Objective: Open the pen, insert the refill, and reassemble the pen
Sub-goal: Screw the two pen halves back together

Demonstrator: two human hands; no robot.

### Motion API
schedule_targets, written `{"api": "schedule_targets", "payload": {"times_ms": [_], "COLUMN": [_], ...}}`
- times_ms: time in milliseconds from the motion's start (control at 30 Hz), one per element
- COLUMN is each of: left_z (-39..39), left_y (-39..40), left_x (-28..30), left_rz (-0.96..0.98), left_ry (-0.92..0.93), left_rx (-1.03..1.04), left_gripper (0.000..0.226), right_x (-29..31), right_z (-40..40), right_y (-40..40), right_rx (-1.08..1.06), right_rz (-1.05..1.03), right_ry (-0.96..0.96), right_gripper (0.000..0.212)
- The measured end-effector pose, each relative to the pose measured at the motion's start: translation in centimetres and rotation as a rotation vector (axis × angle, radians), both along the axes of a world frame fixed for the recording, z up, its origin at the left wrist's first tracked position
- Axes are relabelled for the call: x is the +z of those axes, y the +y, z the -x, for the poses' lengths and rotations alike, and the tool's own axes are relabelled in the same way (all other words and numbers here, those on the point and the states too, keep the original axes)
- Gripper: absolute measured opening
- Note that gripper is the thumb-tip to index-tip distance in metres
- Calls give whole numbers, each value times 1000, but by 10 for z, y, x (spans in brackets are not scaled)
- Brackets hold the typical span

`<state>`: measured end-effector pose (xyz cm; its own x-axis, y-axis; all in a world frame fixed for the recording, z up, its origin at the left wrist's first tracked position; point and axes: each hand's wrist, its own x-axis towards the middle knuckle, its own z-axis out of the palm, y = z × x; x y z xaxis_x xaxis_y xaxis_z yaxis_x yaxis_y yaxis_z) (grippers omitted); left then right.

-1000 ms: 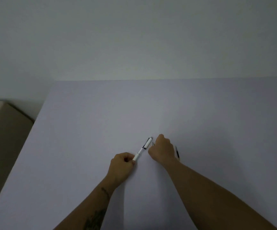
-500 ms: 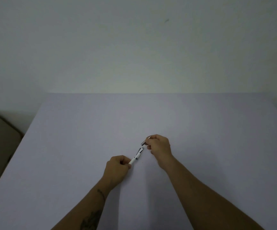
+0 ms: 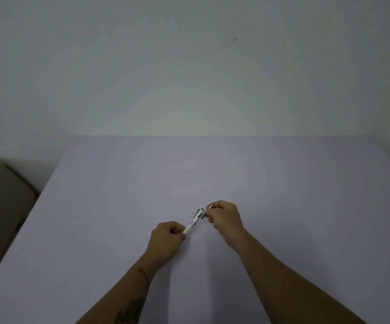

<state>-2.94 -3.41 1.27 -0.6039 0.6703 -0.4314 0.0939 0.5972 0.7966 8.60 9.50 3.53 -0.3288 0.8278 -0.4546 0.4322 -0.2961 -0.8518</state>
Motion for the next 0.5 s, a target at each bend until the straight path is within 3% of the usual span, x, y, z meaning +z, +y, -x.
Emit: {"api": "schedule_targets", "payload": {"times_ms": [267, 500], "left_z": [-2, -5], "left_y": [-4, -5], "left_x": [2, 3], "left_rz": [-9, -13], "left_ry": [-10, 36], "left_rx": [5, -20], "left_gripper": [9, 11], "right_x": [7, 10], "right_z": [-7, -9], "right_y": [-1, -7], "right_rx": [-147, -77], "right_rz": [9, 37], "right_ry": [82, 82], "right_gripper": [17, 17]}}
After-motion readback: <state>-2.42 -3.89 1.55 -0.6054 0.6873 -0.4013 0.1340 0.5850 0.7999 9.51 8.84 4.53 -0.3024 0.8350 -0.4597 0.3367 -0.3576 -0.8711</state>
